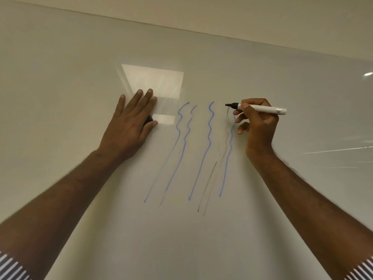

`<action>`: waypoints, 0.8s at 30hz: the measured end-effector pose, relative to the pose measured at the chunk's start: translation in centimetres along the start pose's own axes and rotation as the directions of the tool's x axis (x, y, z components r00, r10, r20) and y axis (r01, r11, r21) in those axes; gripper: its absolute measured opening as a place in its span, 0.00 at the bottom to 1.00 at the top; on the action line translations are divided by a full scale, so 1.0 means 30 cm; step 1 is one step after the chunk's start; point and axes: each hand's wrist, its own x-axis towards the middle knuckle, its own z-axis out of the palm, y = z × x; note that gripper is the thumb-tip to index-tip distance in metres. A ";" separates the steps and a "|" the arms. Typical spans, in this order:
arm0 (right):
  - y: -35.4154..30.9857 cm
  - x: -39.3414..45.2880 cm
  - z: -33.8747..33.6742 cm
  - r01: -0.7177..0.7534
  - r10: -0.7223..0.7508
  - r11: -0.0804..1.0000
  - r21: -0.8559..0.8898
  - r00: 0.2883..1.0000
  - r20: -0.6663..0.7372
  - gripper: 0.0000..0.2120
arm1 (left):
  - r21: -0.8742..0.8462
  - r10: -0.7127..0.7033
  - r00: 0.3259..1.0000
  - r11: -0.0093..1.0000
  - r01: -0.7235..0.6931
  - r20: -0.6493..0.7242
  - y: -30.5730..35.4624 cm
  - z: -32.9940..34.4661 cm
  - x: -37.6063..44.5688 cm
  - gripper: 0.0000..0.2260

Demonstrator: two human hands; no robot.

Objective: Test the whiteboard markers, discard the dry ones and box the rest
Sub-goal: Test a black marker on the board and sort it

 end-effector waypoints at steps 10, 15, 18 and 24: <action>0.093 0.019 0.018 0.242 -0.230 0.952 -0.187 0.970 0.082 0.03 | 0.044 0.031 0.999 0.999 -0.030 -0.037 -0.026 0.038 -0.015 0.26; 0.101 0.018 0.021 0.253 -0.240 0.937 -0.239 0.967 0.083 0.03 | 0.024 0.025 0.998 0.999 -0.024 -0.049 -0.030 0.044 -0.015 0.26; 0.098 0.013 0.024 0.278 -0.262 0.923 -0.265 0.960 0.096 0.07 | 0.018 0.022 0.998 1.000 -0.021 -0.053 -0.031 0.045 -0.015 0.26; 0.087 -0.024 0.000 0.272 -0.253 0.927 -0.259 0.962 0.105 0.13 | 0.011 0.015 0.999 1.000 -0.015 -0.050 -0.028 0.044 -0.019 0.26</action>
